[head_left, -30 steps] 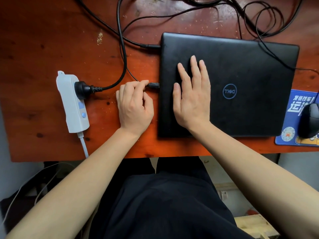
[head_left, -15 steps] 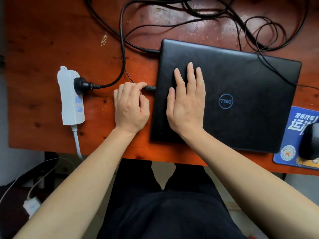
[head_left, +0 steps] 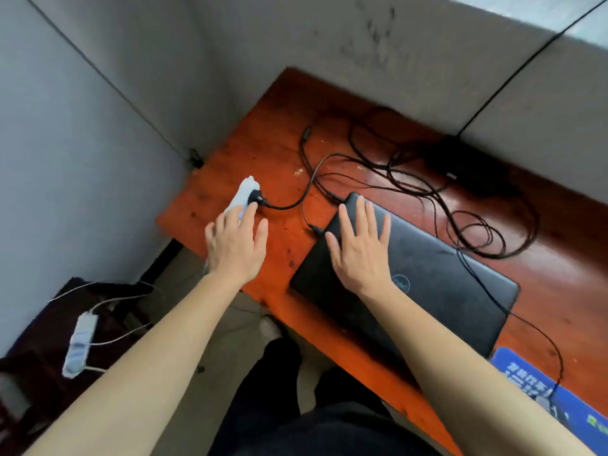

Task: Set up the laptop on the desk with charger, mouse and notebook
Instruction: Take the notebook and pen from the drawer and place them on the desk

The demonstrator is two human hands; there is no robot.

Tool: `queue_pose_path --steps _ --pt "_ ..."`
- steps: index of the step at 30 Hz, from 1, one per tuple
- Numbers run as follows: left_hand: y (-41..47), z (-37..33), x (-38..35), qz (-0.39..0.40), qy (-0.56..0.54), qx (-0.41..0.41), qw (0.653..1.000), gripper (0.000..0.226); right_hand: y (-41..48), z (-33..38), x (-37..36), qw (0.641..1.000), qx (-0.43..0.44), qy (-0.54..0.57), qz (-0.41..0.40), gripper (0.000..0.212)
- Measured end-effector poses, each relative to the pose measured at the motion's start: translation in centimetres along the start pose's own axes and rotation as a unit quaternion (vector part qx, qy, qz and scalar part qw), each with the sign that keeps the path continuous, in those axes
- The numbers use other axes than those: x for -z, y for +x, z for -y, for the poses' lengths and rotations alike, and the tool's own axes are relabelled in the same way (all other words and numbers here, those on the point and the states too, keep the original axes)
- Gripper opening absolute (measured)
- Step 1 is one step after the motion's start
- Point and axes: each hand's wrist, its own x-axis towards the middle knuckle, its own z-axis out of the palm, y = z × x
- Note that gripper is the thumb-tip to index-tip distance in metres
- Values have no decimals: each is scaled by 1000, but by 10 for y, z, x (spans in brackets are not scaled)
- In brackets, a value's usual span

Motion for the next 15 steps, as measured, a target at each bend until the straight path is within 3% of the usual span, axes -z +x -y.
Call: queue_pose_path --steps 6,15 --pt "-26 55 120 -151 53 79 984 59 54 89 82 987 120 54 -94 65" --pt "-194 202 282 -332 113 223 910 59 9 339 170 919 332 147 -151 69"
